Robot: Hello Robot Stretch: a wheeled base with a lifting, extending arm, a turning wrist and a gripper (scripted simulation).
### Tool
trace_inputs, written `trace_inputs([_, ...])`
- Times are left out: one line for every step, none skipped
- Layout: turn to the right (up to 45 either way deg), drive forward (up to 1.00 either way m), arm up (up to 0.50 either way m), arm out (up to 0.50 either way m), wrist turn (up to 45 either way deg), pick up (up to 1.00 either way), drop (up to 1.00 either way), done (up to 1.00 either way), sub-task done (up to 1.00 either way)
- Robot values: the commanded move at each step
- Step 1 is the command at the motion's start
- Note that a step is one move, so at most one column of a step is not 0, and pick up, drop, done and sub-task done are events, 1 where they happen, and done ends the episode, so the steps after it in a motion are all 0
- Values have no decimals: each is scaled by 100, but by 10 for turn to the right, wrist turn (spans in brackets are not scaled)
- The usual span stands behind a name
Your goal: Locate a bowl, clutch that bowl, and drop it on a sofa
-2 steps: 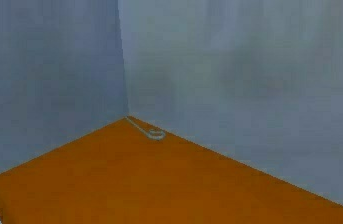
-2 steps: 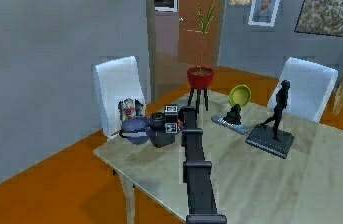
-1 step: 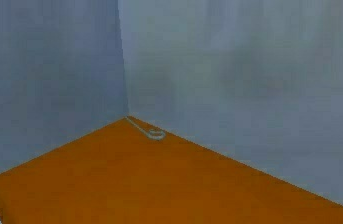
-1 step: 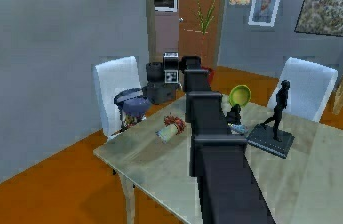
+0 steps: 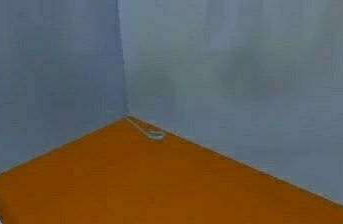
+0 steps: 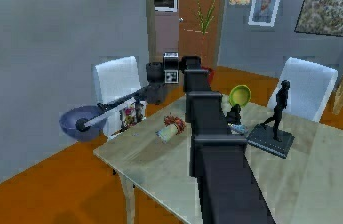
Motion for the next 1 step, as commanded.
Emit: trace_inputs([0,0,0,0,-450,0,0,0,0])
